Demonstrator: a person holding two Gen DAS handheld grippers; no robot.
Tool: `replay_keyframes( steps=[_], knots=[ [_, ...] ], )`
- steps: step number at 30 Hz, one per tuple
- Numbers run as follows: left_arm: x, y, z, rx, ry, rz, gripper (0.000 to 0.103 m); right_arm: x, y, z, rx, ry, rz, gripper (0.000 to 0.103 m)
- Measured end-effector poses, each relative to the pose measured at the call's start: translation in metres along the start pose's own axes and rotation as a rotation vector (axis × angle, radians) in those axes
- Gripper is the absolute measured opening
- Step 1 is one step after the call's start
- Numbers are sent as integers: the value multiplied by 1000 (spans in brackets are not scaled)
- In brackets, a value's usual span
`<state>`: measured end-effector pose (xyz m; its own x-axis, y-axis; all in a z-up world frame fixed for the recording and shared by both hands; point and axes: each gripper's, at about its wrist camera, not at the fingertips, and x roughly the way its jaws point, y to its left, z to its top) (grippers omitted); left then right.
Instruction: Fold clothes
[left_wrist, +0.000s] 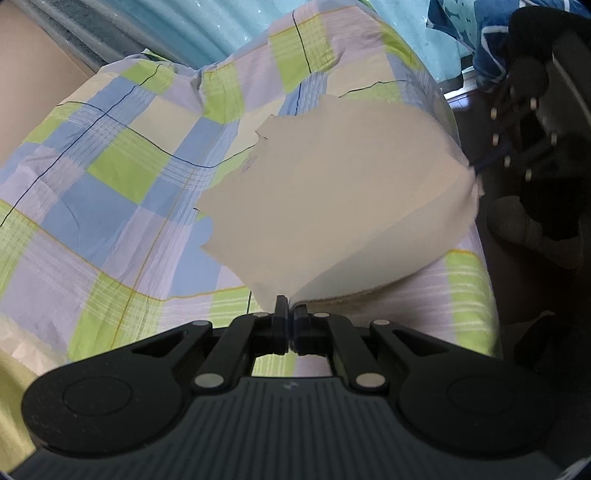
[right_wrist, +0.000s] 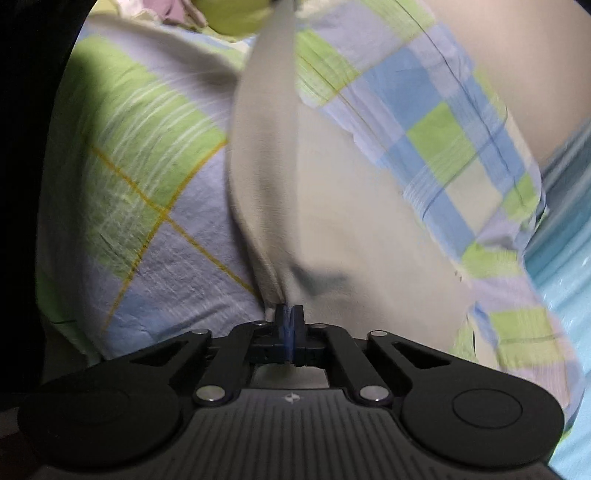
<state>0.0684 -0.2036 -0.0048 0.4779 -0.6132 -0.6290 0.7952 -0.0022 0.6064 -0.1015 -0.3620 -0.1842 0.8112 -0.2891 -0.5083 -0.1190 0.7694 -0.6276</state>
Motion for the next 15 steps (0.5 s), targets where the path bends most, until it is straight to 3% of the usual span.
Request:
replay_keyframes(
  steps=[3,8,12,15],
  knots=[
    [-10,5,2,-20,-13,19,2,-28,-26,2,39,-15,12,0],
    [-17,23,15,-73,-45,39,2,-72,-97,15,78,-74,-45,0],
    [-8,36,32,-84,-62,41,2,-73,-158,29,122,-86,-76,0],
    [-3,41,42,-79,-68,35,2,-62,-175,30,161,-81,-52,0]
  ],
)
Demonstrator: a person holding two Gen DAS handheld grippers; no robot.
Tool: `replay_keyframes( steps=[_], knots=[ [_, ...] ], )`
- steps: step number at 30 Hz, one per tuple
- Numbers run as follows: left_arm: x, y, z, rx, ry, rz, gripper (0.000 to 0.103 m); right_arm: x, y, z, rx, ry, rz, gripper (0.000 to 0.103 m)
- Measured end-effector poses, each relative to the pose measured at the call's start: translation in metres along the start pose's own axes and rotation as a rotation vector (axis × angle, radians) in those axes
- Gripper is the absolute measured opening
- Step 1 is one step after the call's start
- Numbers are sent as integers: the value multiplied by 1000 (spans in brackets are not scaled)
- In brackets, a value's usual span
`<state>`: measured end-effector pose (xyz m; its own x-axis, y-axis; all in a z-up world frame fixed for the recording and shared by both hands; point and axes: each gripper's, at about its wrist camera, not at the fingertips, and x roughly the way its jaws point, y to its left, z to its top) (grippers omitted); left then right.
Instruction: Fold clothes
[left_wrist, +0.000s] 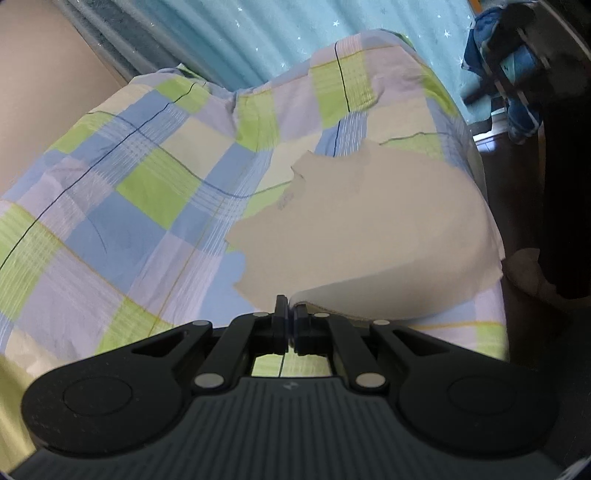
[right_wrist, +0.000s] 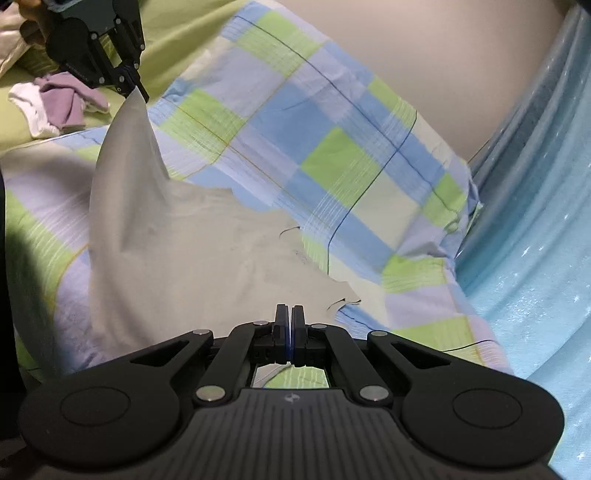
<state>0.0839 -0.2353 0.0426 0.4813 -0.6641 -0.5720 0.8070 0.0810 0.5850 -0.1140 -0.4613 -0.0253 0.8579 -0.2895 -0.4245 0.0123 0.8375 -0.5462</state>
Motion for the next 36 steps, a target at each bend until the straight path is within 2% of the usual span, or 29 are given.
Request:
replay_keyframes(
  steps=[3,4,8,11,13,15,18,20,22,27,29,31,36],
  knots=[
    [6,4,8,4,1,-11,2,8,19,-10,33,11,68,2],
    [7,4,9,4,5,-16,2,10,30,-14,49,14,89,11],
    [6,6,12,14,14,-26,2,19,72,-22,147,16,165,27],
    [0,9,16,-3,8,-29,2,29,108,-5,173,-33,193,50],
    [-7,14,18,-38,-7,-32,2,37,133,10,146,-74,186,68],
    [-14,17,21,-69,-23,-33,2,48,153,28,124,-100,143,74],
    [-21,20,22,-88,-41,-27,2,74,174,48,99,-114,22,76],
    [-21,21,21,-90,-43,-23,2,94,182,54,62,-98,-38,75],
    [-18,19,16,-86,-39,-13,2,110,184,52,0,-51,-74,62],
    [-7,16,2,-104,-21,-8,2,92,155,23,-2,-11,-111,45],
    [-3,13,-4,-102,-10,-12,2,81,139,10,23,9,-94,28],
    [-3,9,-6,-96,-6,-17,2,68,124,1,46,30,-51,3],
    [-7,6,-7,-101,-15,-21,2,28,110,-4,17,-6,-6,2]
  ],
)
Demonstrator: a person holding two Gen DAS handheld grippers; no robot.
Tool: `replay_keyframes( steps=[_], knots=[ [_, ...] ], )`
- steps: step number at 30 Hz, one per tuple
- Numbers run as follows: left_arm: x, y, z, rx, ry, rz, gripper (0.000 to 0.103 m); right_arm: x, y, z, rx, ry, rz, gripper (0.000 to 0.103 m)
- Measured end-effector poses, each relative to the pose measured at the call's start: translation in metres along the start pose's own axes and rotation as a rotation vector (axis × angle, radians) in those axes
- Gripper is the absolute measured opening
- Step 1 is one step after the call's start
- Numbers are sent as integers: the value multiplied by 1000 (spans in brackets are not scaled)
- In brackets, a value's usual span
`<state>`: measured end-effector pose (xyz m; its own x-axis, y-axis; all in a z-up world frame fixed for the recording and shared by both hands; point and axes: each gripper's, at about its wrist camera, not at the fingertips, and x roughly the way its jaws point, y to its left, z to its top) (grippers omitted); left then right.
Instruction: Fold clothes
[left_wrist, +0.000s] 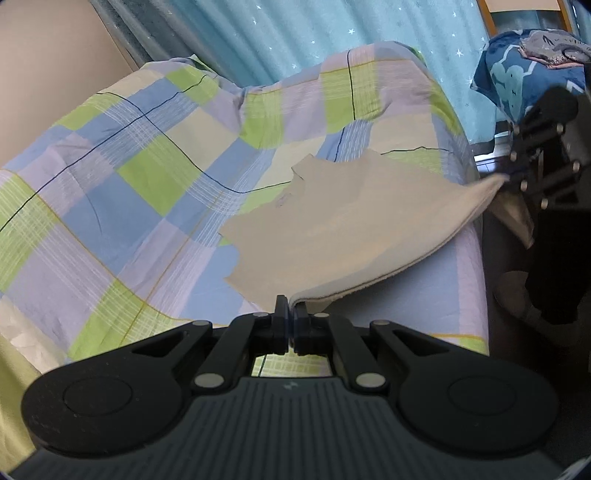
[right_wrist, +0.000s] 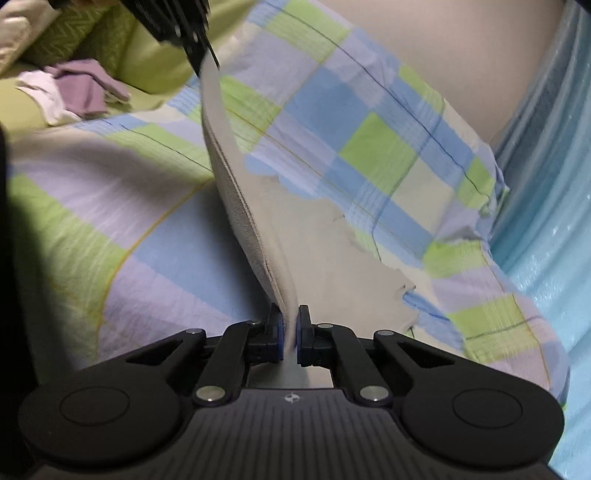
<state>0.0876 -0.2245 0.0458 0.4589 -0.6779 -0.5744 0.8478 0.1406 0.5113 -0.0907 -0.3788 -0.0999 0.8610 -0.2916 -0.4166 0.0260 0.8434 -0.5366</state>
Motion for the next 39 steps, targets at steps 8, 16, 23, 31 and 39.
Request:
replay_keyframes(
  steps=[8,16,23,31,39],
  knots=[
    [19,22,20,-16,-1,33,2,-9,-71,36,34,-22,90,2],
    [121,54,34,-31,45,50,2,76,-180,64,137,105,275,3],
    [220,62,28,-69,146,2,2,186,-229,30,347,304,445,26],
    [240,79,13,-249,159,-43,11,179,-285,-31,945,171,510,45],
    [214,108,0,-486,117,-86,12,144,-306,-35,1046,95,428,50]
  ],
)
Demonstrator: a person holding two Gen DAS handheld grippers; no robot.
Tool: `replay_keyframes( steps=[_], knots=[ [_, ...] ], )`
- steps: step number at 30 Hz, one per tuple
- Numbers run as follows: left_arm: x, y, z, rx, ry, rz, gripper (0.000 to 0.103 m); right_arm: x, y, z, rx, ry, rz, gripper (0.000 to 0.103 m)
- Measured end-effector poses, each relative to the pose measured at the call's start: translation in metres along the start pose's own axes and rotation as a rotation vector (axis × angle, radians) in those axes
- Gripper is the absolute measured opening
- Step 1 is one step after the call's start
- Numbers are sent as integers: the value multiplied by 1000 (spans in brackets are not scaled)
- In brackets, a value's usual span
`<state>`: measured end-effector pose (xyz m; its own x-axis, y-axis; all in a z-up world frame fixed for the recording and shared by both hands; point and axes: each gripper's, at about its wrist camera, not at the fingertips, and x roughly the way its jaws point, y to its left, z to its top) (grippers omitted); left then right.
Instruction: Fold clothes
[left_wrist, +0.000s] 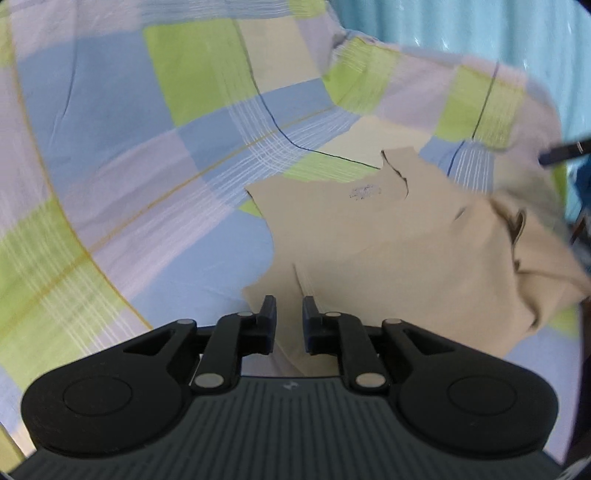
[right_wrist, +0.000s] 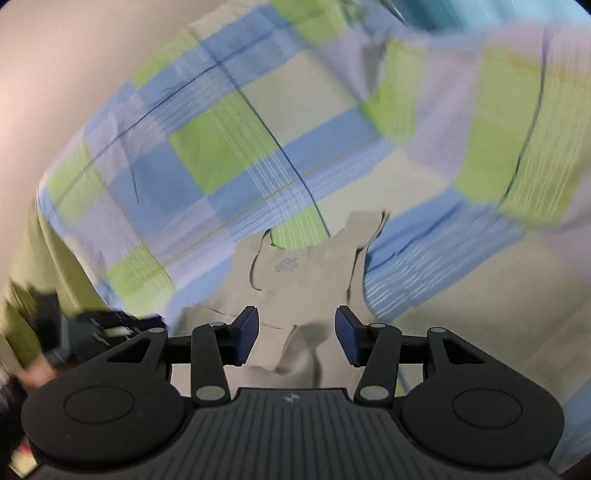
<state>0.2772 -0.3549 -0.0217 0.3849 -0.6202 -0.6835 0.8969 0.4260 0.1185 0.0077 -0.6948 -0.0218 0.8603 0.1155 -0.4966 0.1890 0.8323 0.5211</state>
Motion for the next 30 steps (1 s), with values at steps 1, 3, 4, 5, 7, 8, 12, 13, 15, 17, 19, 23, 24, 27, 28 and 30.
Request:
replay_keyframes(
  steps=[1,3,4,5,7,8,12,13,15,17,19,23,24,27,28,30],
  knots=[
    [0,2,-2,-28,0,-15,12,-6,6,-4,-23,-8,-4,50],
    [3,6,-4,-95,2,-61,13,-13,17,-16,-69,-17,-16,50],
    [8,8,-5,-140,9,-101,16,-14,23,-25,-99,-10,-22,50],
    [11,9,-5,-176,14,-123,19,-14,29,-34,-130,2,-28,50],
    [21,10,-4,-217,20,-155,30,-14,40,-53,-193,24,-45,50],
    [27,8,-2,-223,37,-160,30,-14,44,-62,-224,34,-57,50],
    [46,-1,0,-189,72,-163,13,-12,71,-95,-434,74,-139,50],
    [47,-3,-1,-190,68,-170,6,-11,79,-103,-491,81,-148,50],
    [46,-5,-2,-194,52,-163,5,-5,97,-115,-620,91,-178,50],
    [45,-6,-3,-193,48,-162,5,6,115,-129,-777,102,-205,50],
    [46,-5,-4,-198,44,-164,5,18,126,-137,-873,111,-224,46],
    [49,-2,-4,-215,44,-183,5,40,125,-133,-875,123,-237,34],
    [50,0,-4,-218,44,-188,5,40,122,-128,-824,115,-220,33],
    [52,1,-4,-217,43,-196,6,36,115,-116,-723,80,-207,32],
    [52,1,-5,-218,43,-197,6,38,114,-113,-709,81,-210,32],
    [53,2,-5,-219,41,-198,7,44,117,-113,-728,103,-215,32]
  ],
)
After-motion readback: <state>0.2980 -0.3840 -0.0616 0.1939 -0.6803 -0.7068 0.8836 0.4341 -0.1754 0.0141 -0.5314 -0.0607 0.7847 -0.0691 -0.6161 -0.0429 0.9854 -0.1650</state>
